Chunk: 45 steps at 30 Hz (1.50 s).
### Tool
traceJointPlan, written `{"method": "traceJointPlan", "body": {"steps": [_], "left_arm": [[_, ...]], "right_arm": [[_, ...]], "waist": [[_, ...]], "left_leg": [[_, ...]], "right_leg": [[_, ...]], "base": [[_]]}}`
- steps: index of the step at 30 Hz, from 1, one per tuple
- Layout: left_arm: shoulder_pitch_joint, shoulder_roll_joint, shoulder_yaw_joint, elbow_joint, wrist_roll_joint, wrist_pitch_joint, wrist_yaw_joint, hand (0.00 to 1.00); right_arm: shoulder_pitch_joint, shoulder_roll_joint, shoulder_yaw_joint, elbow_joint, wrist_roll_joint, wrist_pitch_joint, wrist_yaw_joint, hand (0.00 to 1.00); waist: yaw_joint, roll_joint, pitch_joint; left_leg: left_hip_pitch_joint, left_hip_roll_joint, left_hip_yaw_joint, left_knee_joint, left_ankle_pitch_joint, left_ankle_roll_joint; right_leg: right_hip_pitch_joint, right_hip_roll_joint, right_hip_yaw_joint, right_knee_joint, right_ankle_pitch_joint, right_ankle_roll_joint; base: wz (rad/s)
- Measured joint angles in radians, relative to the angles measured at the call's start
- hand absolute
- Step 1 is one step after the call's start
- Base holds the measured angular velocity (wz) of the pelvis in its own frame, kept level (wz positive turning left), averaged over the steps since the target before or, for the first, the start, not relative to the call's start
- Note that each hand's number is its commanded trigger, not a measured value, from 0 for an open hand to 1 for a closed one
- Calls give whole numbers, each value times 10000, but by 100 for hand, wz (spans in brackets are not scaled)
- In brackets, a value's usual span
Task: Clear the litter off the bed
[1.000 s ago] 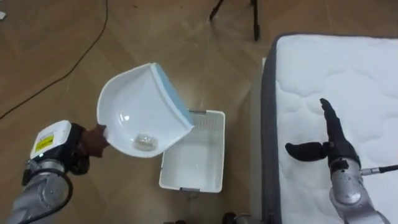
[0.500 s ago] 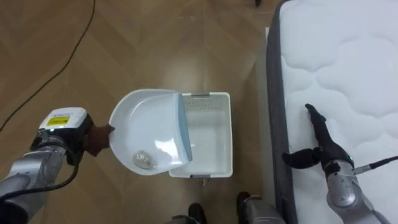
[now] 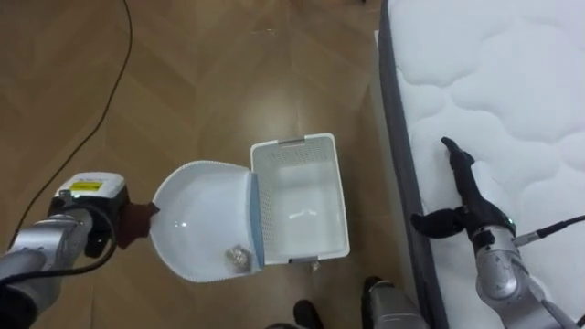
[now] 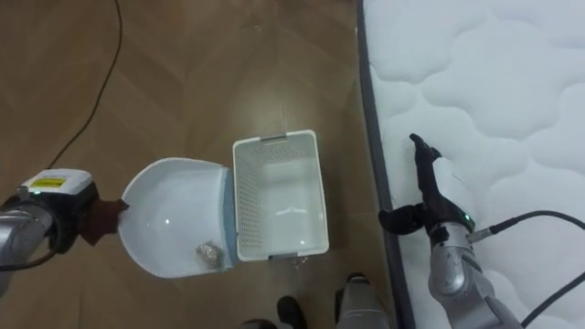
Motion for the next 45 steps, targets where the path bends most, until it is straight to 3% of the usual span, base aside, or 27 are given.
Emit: {"method": "traceJointPlan", "body": {"steps": [7, 15, 26, 38, 43, 45], "left_arm": [[-2, 15, -7, 515, -71, 46, -122, 100], [-93, 13, -14, 1621, -239, 337, -210, 100], [-205, 13, -78, 1725, -498, 385, -265, 100], [-443, 8, -85, 1625, -616, 559, -270, 100], [-431, 8, -70, 1524, -1202, 552, -236, 100], [-348, 9, 45, 1344, -1405, 446, -212, 100]], "right_arm": [[-51, 17, 97, 0, -1, -85, -106, 0], [-34, 61, 129, -135, 6, -68, -239, 0], [-3, 56, 150, -292, 1, -84, -270, 0], [99, 46, 196, -293, 18, -89, -406, 0], [148, 37, 191, -244, 75, -173, -456, 0], [338, 30, 191, -235, 179, -300, -447, 0]], "waist": [[-101, 15, 6], [-96, 118, 57], [-151, 296, 84], [-96, 296, 80], [-42, 258, 69], [217, 38, 51]], "left_leg": [[6, 2, 258, -70, 0, 3], [39, 76, 523, -83, 1, 5], [92, 120, 581, -191, 8, -9], [171, 156, 684, -184, 10, -9], [231, 143, 654, -161, 9, -9], [475, 135, 599, -165, 4, -17]], "right_leg": [[-112, -36, 114, 58, -58, 30], [-156, -9, 182, 106, -60, 25], [-149, -16, 117, 180, -127, -69], [-92, 34, 144, 52, -126, -68], [-70, 57, 212, 66, -124, -66], [83, 169, 437, 44, -117, -65]], "base": [[-2], [-2], [0], [-1], [-3], [-29]]}}
